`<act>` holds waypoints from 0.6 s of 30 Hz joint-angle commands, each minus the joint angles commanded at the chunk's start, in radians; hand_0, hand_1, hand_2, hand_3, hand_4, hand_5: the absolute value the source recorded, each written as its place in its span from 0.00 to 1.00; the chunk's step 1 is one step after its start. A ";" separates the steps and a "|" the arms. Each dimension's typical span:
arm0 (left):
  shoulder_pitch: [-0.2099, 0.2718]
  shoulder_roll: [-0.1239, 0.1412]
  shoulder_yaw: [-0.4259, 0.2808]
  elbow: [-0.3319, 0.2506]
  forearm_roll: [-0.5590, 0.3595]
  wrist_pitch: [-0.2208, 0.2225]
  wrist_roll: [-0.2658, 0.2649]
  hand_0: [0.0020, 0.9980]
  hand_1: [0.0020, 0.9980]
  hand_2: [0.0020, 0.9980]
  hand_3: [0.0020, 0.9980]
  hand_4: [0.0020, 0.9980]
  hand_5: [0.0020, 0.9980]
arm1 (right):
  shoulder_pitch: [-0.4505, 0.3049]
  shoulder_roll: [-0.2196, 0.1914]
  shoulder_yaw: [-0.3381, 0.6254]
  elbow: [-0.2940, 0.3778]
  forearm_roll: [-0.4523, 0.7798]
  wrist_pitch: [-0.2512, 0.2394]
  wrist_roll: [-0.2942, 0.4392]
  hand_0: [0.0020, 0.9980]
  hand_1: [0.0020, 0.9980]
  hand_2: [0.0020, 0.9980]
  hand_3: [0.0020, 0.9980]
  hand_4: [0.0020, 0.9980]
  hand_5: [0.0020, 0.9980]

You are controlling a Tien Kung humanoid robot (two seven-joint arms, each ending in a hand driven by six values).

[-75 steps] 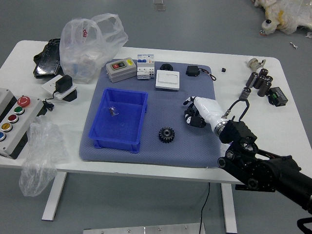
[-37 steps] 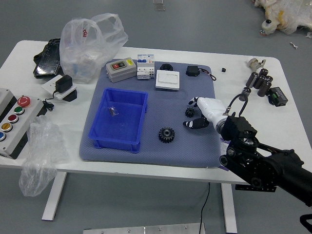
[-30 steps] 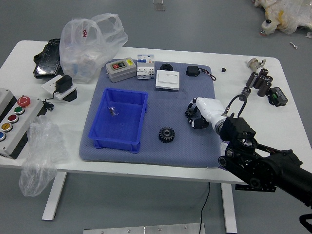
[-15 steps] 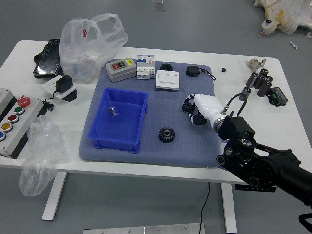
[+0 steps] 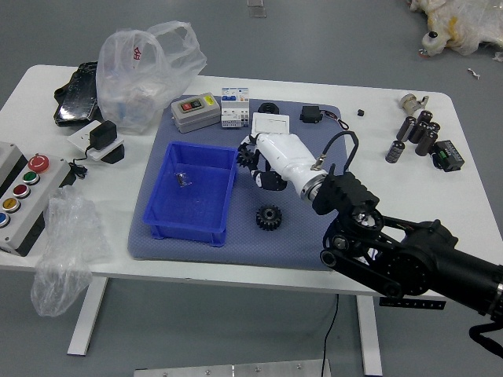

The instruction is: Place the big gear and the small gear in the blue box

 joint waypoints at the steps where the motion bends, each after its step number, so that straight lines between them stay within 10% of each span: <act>1: 0.000 0.000 -0.001 0.000 0.002 0.000 0.001 0.66 0.59 0.59 0.75 0.75 0.64 | 0.011 0.008 -0.021 0.003 0.006 0.003 0.011 0.25 0.31 0.44 0.60 0.39 0.00; 13: 0.002 0.003 -0.008 -0.002 0.011 -0.001 0.006 0.66 0.59 0.59 0.74 0.75 0.64 | 0.076 0.037 -0.117 0.022 0.039 0.085 0.045 0.41 0.52 0.58 0.62 0.43 0.00; 14: 0.001 0.003 -0.007 -0.002 0.012 -0.001 0.005 0.66 0.59 0.59 0.75 0.74 0.64 | 0.081 0.036 -0.127 0.025 0.051 0.086 0.042 0.56 0.74 0.80 0.68 0.34 0.16; 18: -0.001 0.003 -0.008 -0.002 0.014 -0.001 0.005 0.66 0.59 0.59 0.75 0.74 0.64 | 0.088 0.032 -0.144 0.031 0.080 0.077 0.033 0.56 0.74 0.80 0.68 0.34 0.16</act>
